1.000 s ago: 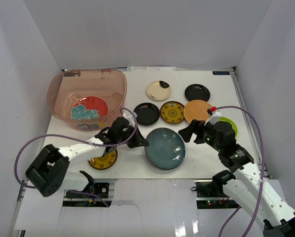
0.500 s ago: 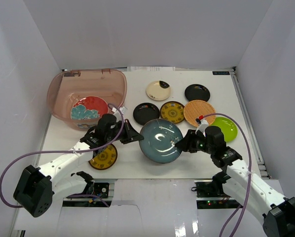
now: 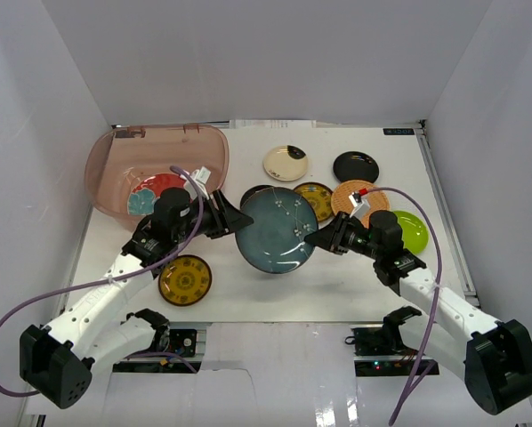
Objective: Place the plates into the plastic bin on the countertop
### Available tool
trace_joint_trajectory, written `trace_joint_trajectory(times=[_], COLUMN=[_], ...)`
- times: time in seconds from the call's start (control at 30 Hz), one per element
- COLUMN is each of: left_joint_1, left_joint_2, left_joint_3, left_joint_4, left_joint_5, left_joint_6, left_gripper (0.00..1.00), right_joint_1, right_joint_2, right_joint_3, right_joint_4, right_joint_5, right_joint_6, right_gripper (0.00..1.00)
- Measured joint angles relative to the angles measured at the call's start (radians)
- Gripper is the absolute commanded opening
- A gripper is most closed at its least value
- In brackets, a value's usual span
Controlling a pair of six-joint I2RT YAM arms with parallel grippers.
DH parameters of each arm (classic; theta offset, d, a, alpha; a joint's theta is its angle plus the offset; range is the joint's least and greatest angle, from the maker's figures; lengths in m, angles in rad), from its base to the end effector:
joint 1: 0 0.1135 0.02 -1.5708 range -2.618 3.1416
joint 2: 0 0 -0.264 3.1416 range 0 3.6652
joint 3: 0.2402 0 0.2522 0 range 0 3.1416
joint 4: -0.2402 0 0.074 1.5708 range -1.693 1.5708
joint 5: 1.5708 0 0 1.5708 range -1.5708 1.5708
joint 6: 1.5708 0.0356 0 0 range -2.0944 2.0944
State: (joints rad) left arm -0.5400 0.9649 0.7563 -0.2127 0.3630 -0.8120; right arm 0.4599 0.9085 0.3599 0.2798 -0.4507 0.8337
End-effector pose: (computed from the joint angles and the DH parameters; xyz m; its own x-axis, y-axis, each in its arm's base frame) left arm 0.1819 -0.1238 0.2946 -0.7918 -0.3163 -0.5225 0.2674 0.5896 -0.7621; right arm 0.1725 0.1028 0.2170 -0.7344 0.3800 -0.5623 -0.3453 0.5041 0.7916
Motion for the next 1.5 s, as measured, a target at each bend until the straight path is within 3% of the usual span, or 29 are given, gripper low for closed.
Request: trace_joint_trajectory(times=[0.17,0.37,0.43,0.47,0.5,0.57,0.63,0.67,0.7,0.8,0.87,0.93,1.07,1.37,1.5], left_joint_1=[0.024,0.027,0.027,0.026,0.026,0.027,0.015,0.016,0.015,0.014,0.024,0.044,0.183,0.697,0.774], left_joint_2=[-0.021,-0.002,0.012,0.018,0.018,0.002,-0.014,-0.019,-0.022,-0.008,0.010,0.036,0.106,0.192,0.194], left_joint_3=[0.032,0.053,0.056,0.056,0.056,0.072,0.087,0.088,0.092,0.107,0.131,0.164,0.254,0.341,0.312], left_joint_4=[-0.021,-0.058,-0.081,-0.095,-0.098,-0.079,-0.086,-0.086,-0.085,-0.101,-0.119,-0.140,-0.173,-0.164,-0.173], left_joint_5=[-0.058,-0.096,-0.110,-0.118,-0.118,-0.069,-0.076,-0.077,-0.080,-0.093,-0.098,-0.095,-0.073,-0.163,-0.208], left_joint_6=[0.027,0.068,0.085,0.104,0.106,0.104,0.124,0.120,0.118,0.102,0.092,0.082,0.061,0.038,0.042], left_gripper=[0.46,0.49,0.34,0.14,0.04,0.00,0.00,0.00,0.00,0.00,0.00,0.00,0.00,0.00,0.00], right_joint_1=[-0.003,-0.003,-0.002,-0.003,-0.002,-0.019,-0.021,-0.021,-0.021,0.008,0.018,0.024,0.028,0.035,0.053], right_joint_2=[0.048,0.048,0.048,0.048,0.048,0.060,0.071,0.071,0.074,0.082,0.080,0.063,-0.021,-0.141,-0.113], right_joint_3=[0.101,0.121,0.121,0.121,0.121,0.120,0.126,0.134,0.143,0.188,0.214,0.227,0.229,0.137,0.100], right_joint_4=[0.017,0.079,0.098,0.102,0.105,0.069,0.084,0.083,0.081,0.045,0.021,-0.002,-0.074,-0.152,-0.182], right_joint_5=[-0.024,-0.069,-0.079,-0.089,-0.093,-0.077,-0.088,-0.091,-0.094,-0.111,-0.113,-0.106,-0.091,-0.049,-0.041], right_joint_6=[0.000,0.018,0.027,0.034,0.036,0.060,0.079,0.078,0.071,0.029,-0.005,-0.037,-0.107,-0.186,-0.196], right_gripper=[0.08,0.08,0.08,0.08,0.08,0.08,0.19,0.30,0.53,0.84,0.94,0.98,0.98,0.96,0.95])
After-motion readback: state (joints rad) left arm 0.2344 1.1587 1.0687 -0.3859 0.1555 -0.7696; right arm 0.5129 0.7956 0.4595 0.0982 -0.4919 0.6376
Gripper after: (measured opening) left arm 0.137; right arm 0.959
